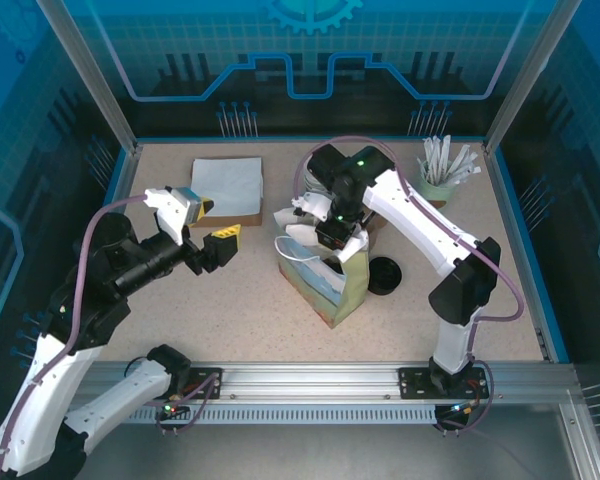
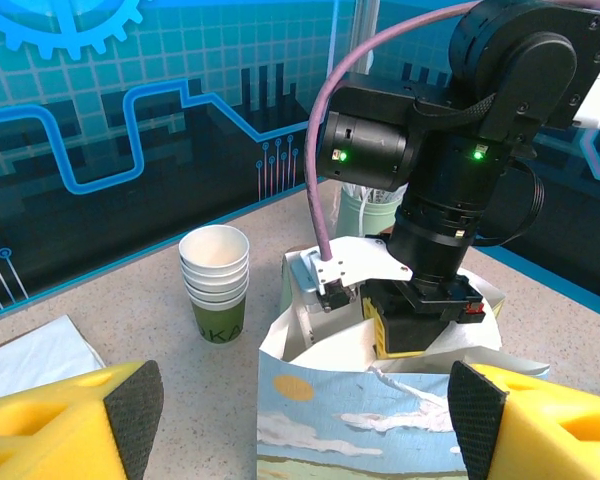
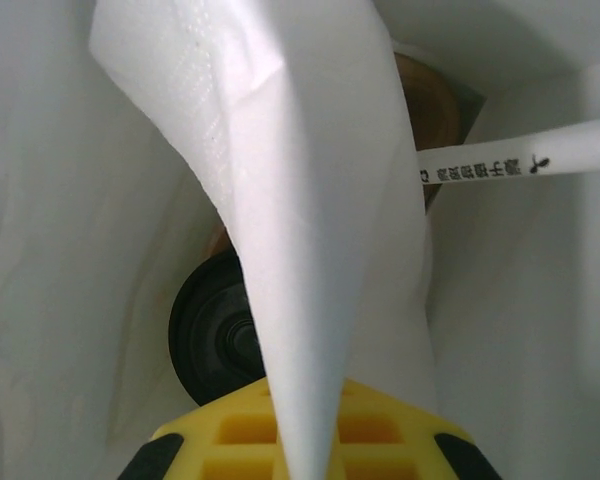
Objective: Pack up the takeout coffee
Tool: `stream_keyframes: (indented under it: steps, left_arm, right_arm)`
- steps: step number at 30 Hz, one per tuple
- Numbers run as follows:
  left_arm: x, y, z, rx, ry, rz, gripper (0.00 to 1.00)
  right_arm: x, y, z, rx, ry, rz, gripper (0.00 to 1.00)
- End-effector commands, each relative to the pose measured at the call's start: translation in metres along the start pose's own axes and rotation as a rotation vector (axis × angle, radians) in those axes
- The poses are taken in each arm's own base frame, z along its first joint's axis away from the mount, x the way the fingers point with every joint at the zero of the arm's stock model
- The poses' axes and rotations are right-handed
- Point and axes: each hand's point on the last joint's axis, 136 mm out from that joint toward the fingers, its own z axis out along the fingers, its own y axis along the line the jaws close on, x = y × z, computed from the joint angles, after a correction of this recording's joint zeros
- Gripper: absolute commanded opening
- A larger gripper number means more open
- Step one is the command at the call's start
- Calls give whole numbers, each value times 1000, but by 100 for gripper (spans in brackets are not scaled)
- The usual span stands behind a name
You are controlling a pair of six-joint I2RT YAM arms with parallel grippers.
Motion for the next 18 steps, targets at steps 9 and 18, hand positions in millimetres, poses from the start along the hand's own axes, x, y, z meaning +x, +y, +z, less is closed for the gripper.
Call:
stream_keyframes:
  steps: [9,18]
  left_arm:
    - [4,-1,3,6,2,-15,78]
    - [5,0,2,4,5,-17,78]
  right_arm:
    - [-16,-5,-35,38,-91,8,8]
    - [-28,-13,-24,30,-82,-11,7]
